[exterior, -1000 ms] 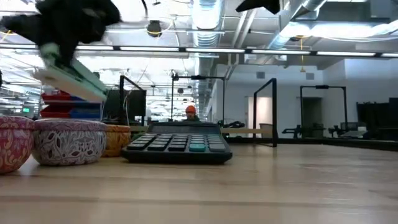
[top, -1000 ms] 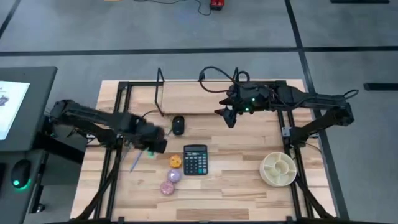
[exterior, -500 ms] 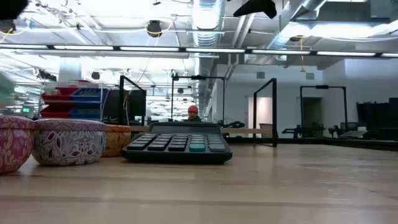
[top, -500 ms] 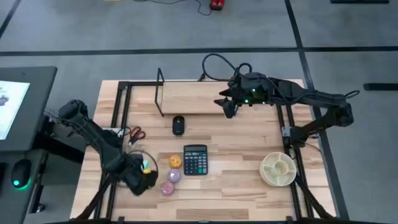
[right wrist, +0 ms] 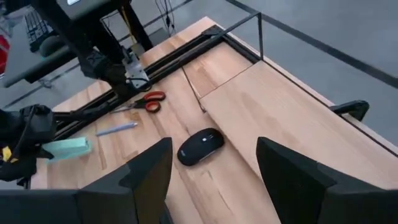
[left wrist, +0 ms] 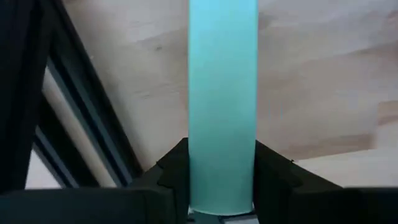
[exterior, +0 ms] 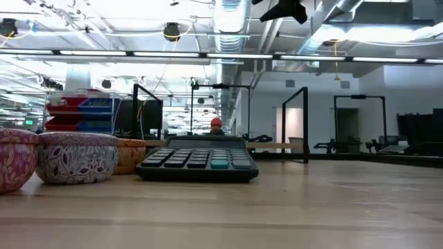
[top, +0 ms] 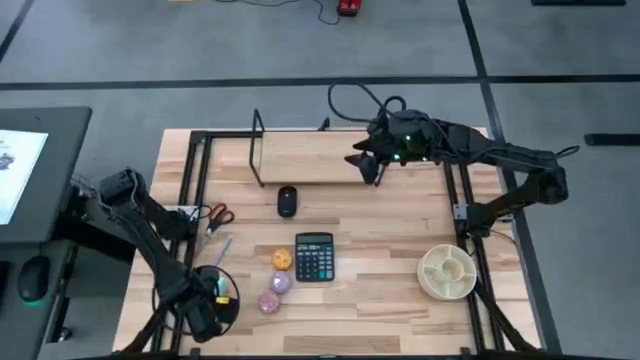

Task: Stock shelves
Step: Remove the light green stapler from the bottom left of the shelf

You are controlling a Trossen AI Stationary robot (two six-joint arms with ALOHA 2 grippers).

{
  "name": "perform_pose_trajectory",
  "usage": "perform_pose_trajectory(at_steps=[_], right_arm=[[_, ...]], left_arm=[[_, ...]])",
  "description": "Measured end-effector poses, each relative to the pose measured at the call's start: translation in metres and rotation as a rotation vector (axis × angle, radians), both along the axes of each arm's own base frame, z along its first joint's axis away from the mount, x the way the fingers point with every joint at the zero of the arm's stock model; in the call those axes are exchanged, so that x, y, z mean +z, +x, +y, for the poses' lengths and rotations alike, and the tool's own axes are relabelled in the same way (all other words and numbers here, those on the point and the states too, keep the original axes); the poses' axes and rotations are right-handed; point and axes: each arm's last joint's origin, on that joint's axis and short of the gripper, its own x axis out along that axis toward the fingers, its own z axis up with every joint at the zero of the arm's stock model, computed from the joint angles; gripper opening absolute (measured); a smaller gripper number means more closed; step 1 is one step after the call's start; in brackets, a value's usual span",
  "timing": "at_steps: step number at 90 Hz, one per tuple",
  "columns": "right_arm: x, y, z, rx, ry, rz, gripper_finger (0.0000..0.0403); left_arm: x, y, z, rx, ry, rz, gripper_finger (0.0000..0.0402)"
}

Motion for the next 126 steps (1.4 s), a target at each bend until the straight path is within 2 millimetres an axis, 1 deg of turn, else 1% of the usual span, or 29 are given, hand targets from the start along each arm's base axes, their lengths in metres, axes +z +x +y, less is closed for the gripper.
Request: perform_pose_trajectory(at_steps=[13,42,72,126], right_arm=[[0.0,0.0,-0.001,-0.003,0.004,-0.001,0.0223],[0.0,0.0,-0.001,-0.006,0.014,-0.003,0.0223],[-0.001,0.0,-0.002,-0.015,0.03,-0.006,0.0223],[-0.001,0.001,-0.002,-0.018,0.034,-0.008,0.0223]], left_arm=[[-0.004,-0.009,-0.002,-0.03,-0.001,0.026,0.0101],[-0.005,-0.026,-0.007,-0.096,0.023,0.067,0.0103],[-0.025,-0.024,-0.014,-0.122,0.072,0.12,0.0103],[-0.026,-0.024,-0.014,-0.104,0.083,0.126,0.0104]])
